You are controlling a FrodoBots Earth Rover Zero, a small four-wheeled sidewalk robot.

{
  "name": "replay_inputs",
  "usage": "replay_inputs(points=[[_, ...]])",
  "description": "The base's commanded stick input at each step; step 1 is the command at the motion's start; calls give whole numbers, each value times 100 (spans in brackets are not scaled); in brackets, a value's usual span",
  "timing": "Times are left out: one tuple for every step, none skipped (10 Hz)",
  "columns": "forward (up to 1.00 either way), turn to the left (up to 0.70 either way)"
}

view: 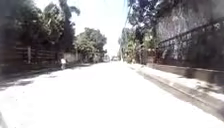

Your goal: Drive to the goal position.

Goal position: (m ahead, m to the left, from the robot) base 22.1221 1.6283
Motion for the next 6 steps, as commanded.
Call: replay_inputs(points=[[70,-7],[70,-1],[70,0],[70,0],[70,0],[70,0]])
